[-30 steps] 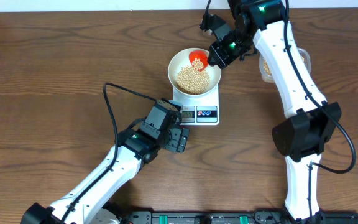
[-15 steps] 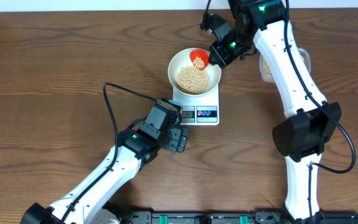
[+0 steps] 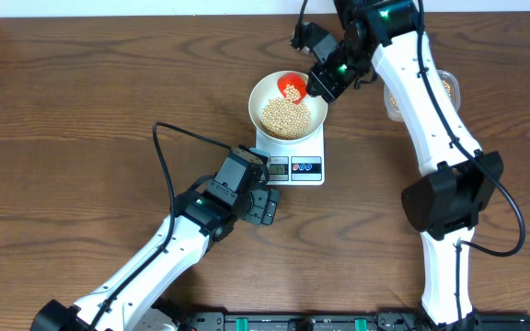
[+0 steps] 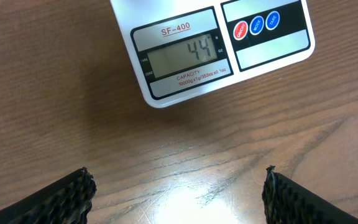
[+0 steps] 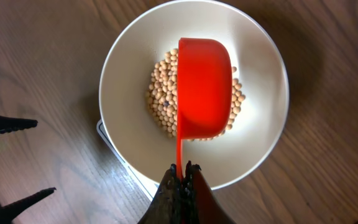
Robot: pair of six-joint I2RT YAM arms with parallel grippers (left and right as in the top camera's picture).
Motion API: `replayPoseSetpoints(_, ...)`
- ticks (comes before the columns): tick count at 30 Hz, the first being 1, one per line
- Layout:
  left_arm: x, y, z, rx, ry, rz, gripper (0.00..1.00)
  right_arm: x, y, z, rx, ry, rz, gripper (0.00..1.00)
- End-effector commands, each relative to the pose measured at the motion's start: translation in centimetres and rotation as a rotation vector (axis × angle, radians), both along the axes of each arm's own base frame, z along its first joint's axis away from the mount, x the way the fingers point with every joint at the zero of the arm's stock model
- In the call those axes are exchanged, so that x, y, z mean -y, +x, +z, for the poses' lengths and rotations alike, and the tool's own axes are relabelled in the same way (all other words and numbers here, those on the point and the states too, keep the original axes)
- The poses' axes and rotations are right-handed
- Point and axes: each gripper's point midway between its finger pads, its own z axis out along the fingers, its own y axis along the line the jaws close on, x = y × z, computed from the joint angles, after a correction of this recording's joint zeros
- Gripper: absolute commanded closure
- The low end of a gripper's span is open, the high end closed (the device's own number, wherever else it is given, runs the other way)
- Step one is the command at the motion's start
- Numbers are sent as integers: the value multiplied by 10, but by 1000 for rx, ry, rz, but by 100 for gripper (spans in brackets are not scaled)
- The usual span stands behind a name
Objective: Scoop item into bowl and weigh 50g on scale
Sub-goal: 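Tilt the red scoop further over the white bowl to pour remaining beans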
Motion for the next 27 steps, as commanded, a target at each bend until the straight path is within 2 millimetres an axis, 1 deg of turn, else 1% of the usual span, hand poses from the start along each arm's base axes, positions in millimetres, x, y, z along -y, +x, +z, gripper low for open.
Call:
replayPoseSetpoints(1,-2,1,3,12,4,-2,11,-6,-3,24,64,18,30,99)
replayPoseSetpoints(5,-2,1,3,12,4,-2,11,-6,-3,23,64,18,28,99)
replayPoseSetpoints(11,-2,1,3,12,4,-2,11,1,0,21,84,-25,25,99)
replayPoseSetpoints(18,-2,1,3,12,4,-2,11,2,1,18,113,-69,58,99)
replayPoseSetpoints(27,-2,1,3,12,4,-2,11,-1,0,18,128,-84,81,99)
